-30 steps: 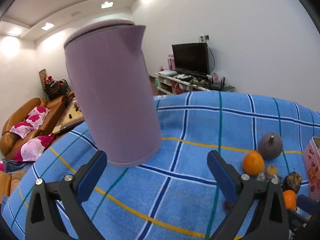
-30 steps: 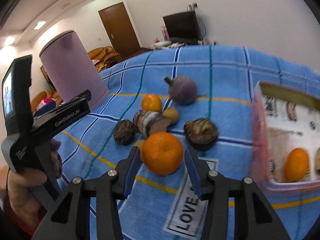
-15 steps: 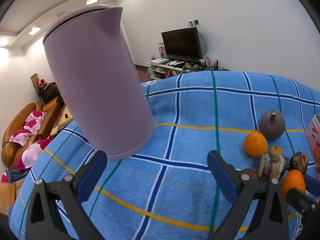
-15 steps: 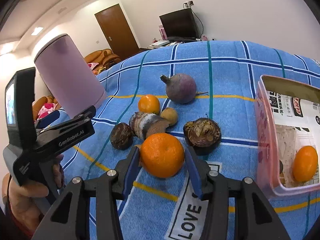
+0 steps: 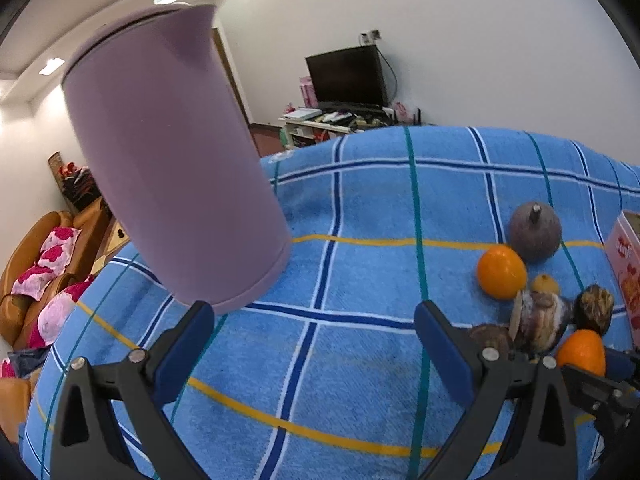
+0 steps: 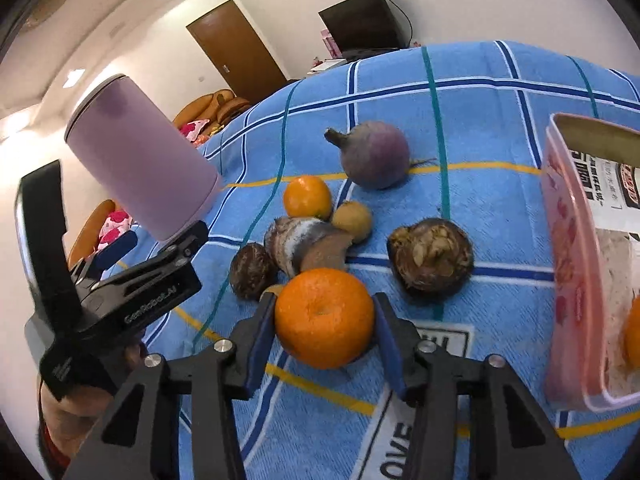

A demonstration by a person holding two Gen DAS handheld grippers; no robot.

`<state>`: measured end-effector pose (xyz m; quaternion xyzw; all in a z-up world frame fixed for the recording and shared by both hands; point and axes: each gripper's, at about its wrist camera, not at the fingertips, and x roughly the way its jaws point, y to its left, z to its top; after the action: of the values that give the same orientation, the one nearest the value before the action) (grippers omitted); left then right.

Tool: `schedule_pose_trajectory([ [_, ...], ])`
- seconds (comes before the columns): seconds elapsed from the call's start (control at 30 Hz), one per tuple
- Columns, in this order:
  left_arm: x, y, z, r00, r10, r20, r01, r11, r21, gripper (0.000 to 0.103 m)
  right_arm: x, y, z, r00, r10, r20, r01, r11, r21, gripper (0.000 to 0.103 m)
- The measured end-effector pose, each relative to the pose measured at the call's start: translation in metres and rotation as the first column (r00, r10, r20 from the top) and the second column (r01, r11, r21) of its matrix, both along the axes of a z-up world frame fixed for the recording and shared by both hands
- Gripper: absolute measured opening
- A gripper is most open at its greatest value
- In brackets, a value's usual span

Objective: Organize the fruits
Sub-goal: 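Grasp an orange from the pile with the right tool, then grasp the dark brown round fruit with the left tool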

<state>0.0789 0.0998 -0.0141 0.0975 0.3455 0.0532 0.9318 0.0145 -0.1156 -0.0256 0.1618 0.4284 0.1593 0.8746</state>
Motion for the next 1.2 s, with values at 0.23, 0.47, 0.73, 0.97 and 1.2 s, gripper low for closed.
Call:
schedule_pose_trajectory([
  [0.23, -0.008, -0.009, 0.001, 0.983, -0.185, -0.016, 0.184, 0.980, -0.075, 0.102, -0.044, 0.005, 0.025, 0.989, 0.019, 0.143, -0.007, 0.996, -0.084, 0.049],
  [0.47, -0.008, -0.039, -0.013, 0.946, -0.311, -0.089, 0.303, 0.949, -0.091, 0.100, -0.077, -0.020, 0.045, 0.958, -0.044, 0.283, 0.092, 0.983, -0.159, 0.049],
  [0.73, 0.012, -0.036, -0.027, 0.931, -0.311, -0.193, 0.265, 0.936, -0.233, 0.083, -0.070, -0.030, 0.041, 0.965, -0.058, 0.254, 0.091, 0.989, -0.120, 0.049],
  [0.97, 0.008, -0.045, -0.023, 0.934, -0.315, -0.171, 0.275, 0.936, -0.219, 0.049, -0.069, -0.024, 0.035, 0.968, -0.066, 0.242, 0.099, 0.987, -0.127, 0.049],
  [1.2, -0.003, -0.046, -0.019, 0.948, -0.281, -0.151, 0.253, 0.950, -0.181, 0.040, -0.072, -0.026, 0.037, 0.953, -0.099, 0.286, 0.152, 0.974, -0.170, 0.049],
])
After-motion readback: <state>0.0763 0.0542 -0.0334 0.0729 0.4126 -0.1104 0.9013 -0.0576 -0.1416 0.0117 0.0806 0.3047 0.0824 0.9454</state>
